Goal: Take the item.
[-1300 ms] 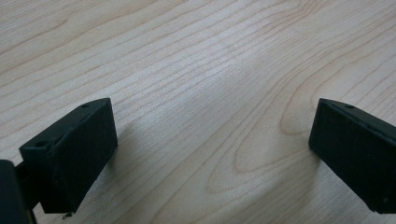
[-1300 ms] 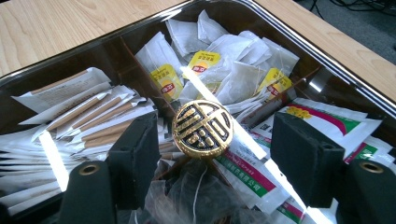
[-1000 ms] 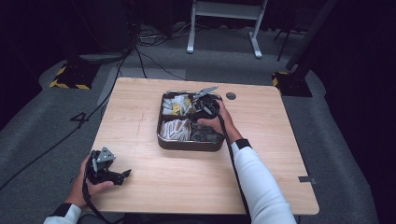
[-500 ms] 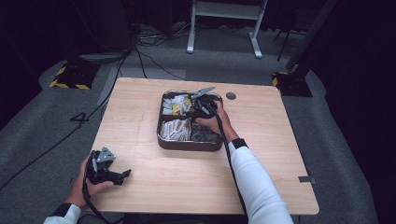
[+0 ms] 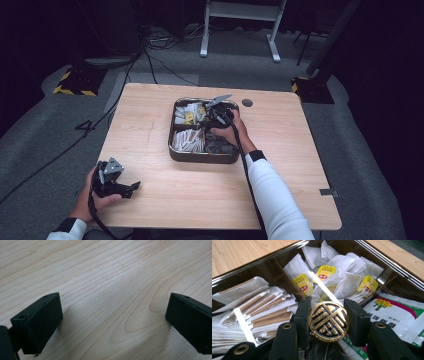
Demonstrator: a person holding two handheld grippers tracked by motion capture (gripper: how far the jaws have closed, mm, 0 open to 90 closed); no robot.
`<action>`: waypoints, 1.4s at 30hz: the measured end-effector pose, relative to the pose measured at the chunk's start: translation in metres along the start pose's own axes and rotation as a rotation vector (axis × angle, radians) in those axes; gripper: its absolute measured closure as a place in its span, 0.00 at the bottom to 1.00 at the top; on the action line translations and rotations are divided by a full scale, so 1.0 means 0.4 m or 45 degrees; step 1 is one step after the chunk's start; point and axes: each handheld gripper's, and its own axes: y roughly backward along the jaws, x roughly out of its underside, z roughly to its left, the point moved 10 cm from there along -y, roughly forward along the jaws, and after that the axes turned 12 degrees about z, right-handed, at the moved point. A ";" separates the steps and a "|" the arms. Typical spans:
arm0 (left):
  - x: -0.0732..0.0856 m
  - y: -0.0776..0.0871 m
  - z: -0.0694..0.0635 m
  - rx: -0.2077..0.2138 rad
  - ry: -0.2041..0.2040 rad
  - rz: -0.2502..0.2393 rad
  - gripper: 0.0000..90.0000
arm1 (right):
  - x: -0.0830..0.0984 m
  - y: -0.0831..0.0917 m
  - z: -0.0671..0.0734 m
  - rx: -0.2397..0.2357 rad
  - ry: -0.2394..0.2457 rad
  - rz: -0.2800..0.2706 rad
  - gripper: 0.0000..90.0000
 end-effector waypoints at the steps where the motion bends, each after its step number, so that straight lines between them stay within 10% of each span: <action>1: 0.000 0.000 0.000 0.000 0.000 0.000 0.01 | 0.000 0.000 0.000 0.000 0.000 0.000 0.66; 42: 0.000 0.000 0.000 0.001 0.000 -0.001 0.02 | 0.003 0.093 -0.039 0.066 -0.016 -0.012 0.66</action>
